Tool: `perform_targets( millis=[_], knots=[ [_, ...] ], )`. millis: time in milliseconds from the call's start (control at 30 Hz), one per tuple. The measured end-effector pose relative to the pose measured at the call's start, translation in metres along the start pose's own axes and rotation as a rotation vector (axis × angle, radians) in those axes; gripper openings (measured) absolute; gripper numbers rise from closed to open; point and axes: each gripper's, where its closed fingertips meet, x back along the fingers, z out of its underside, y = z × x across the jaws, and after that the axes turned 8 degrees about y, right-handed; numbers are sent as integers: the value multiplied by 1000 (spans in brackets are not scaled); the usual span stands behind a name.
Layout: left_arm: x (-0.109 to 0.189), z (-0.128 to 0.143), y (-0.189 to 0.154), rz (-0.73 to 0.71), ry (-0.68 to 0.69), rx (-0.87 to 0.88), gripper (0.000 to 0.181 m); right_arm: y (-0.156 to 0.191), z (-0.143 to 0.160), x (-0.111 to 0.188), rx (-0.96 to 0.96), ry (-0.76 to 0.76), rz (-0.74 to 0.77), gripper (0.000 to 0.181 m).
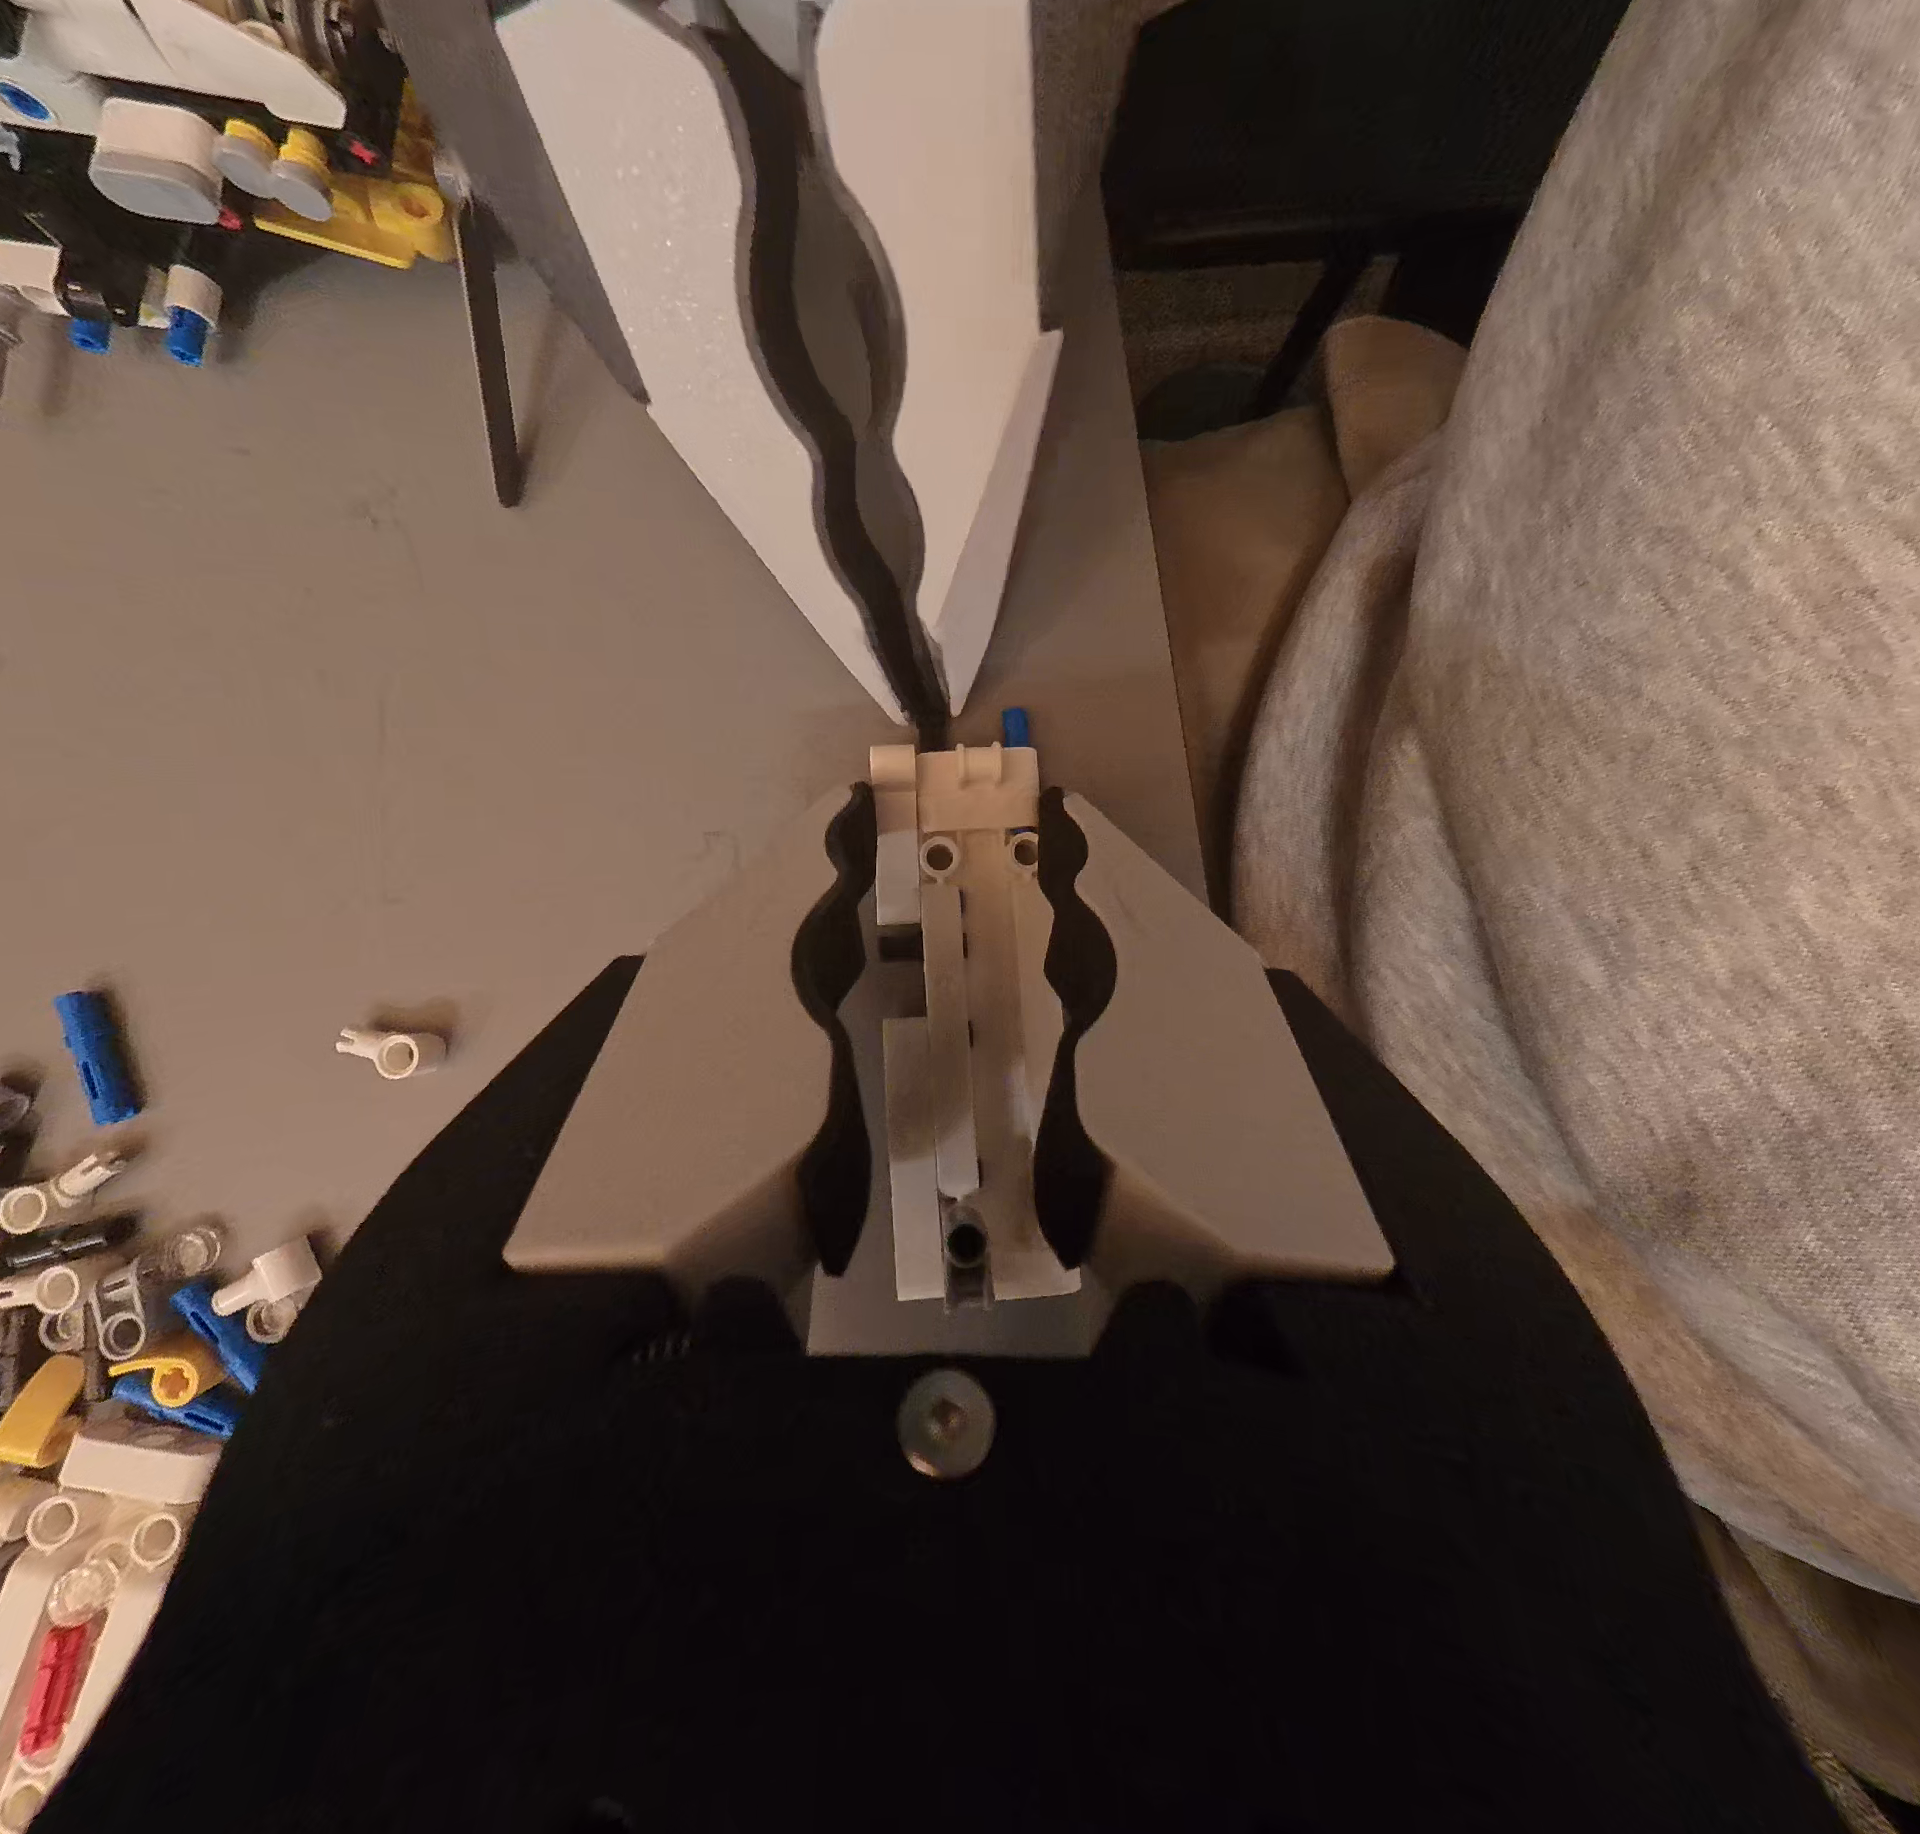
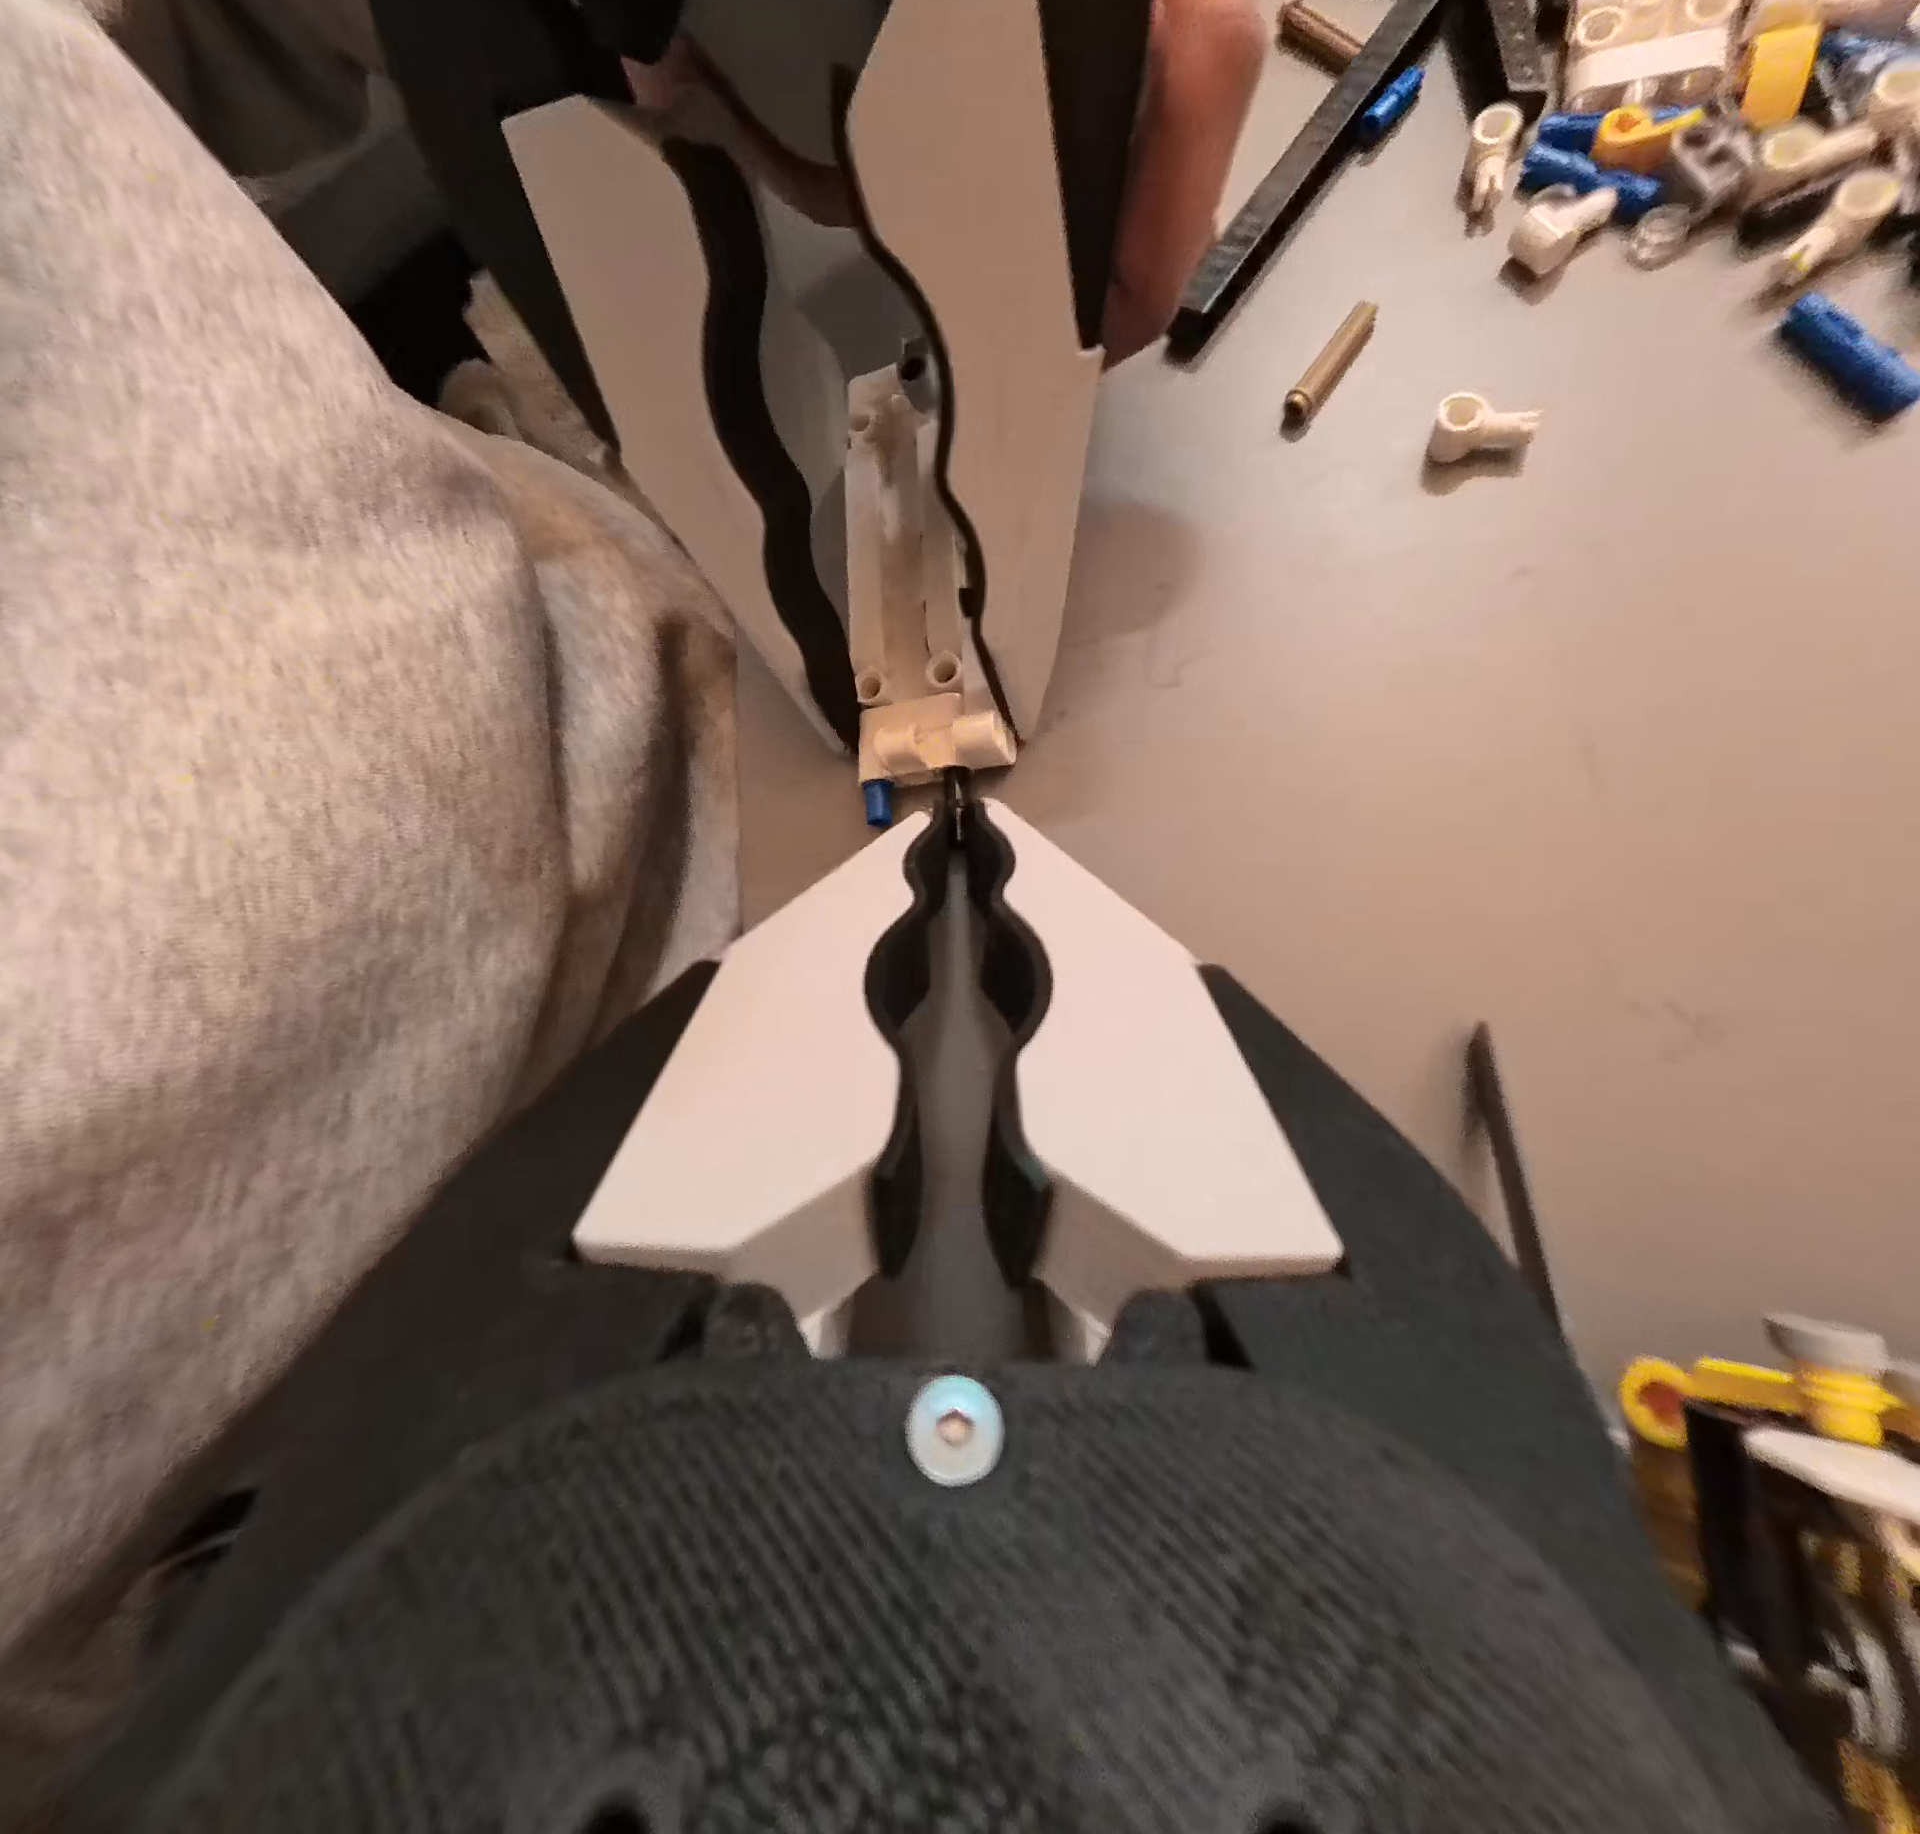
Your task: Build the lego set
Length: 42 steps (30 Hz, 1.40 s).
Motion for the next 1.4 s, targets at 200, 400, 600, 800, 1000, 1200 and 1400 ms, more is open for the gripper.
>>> perform_targets(
  millis=[200,400,600,800,1000,1200,1400],
  knots=[
    [0,0,0,-1,28,-11,30,1,0,-1,173,38,115,1],
    [0,0,0,2,18,-2,30,0,-2,-1,-16,-5,-9,0],
    [0,0,1,2,19,-11,30,0,-3,-2,138,21,98,0],
    [-1,0,1,1,22,-19,30,0,-3,-2,84,9,47,1],
    [0,0,0,2,16,-18,30,0,-4,-2,-75,-10,-58,0],
    [0,1,0,-2,12,-13,30,0,-4,-3,78,21,71,1],
    [0,2,-1,-2,-32,40,31,1,-2,-1,38,8,99,2]
  ],
)
